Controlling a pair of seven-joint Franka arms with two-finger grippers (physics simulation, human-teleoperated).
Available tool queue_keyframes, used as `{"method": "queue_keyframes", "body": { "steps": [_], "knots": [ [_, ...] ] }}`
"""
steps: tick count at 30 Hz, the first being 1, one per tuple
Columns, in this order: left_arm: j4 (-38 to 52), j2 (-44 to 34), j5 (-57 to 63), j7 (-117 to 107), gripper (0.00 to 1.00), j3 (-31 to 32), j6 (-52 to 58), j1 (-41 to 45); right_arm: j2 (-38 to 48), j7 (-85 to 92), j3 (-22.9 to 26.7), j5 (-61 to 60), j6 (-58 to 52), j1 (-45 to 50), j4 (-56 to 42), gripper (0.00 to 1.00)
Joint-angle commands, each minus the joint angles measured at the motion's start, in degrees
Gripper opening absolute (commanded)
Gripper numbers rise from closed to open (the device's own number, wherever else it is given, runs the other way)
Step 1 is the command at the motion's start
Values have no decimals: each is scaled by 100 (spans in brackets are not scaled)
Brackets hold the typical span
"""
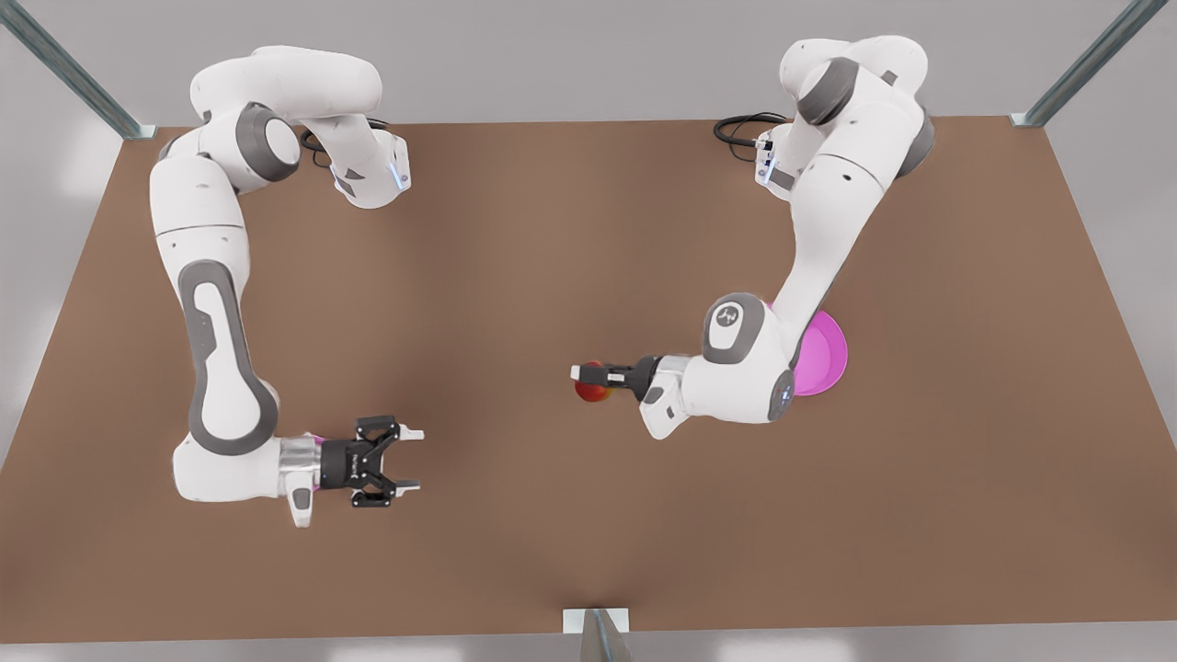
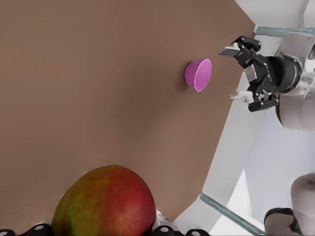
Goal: Use the left arm to pick up the apple from the plate, transfer it to the gripper of the right arm, and then use the right arm to place it into the bowl
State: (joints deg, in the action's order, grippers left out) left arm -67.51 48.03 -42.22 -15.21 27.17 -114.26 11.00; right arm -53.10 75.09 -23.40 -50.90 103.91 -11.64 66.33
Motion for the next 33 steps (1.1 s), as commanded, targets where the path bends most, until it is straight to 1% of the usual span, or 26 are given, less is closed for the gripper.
{"method": "queue_keyframes", "body": {
  "steps": [1,3,5,8,12,14,20,22,24,27,29,33],
  "knots": [
    [229,259,-709,1362,65,43,466,-1,-25,4656,-139,-280,261,-40,29,100],
    [571,584,-709,1468,65,192,501,-1,-43,4664,-244,-359,252,-48,29,100],
    [932,856,-709,1749,65,201,501,8,-104,4691,-332,-447,244,-48,38,100],
    [1064,997,-858,2215,65,210,449,8,-157,4691,-481,-605,375,-31,38,100],
    [1082,1032,-858,2435,65,219,440,16,-254,4585,-763,-641,1016,-13,38,100],
    [1090,1024,-858,2452,63,228,440,16,-306,4515,-895,-728,1166,13,38,100],
    [1090,1041,-858,2549,63,236,387,25,-298,4559,-1246,-1141,1202,-48,486,100],
    [1090,1068,-867,2540,63,245,291,25,-236,4603,-1562,-1186,1351,-259,838,100],
    [1090,1076,-867,2540,63,272,255,25,-140,4734,-2019,-1159,1869,-540,1295,100],
    [1090,1076,-867,2523,63,280,80,34,-139,4752,-2433,-1168,2528,-655,1655,100],
    [1090,1076,-867,2514,63,280,80,34,-157,4761,-2609,-1229,2801,-690,1831,100],
    [1090,1076,-867,2505,63,289,71,34,-192,4875,-2758,-1335,3232,-646,1910,100]
  ]
}}
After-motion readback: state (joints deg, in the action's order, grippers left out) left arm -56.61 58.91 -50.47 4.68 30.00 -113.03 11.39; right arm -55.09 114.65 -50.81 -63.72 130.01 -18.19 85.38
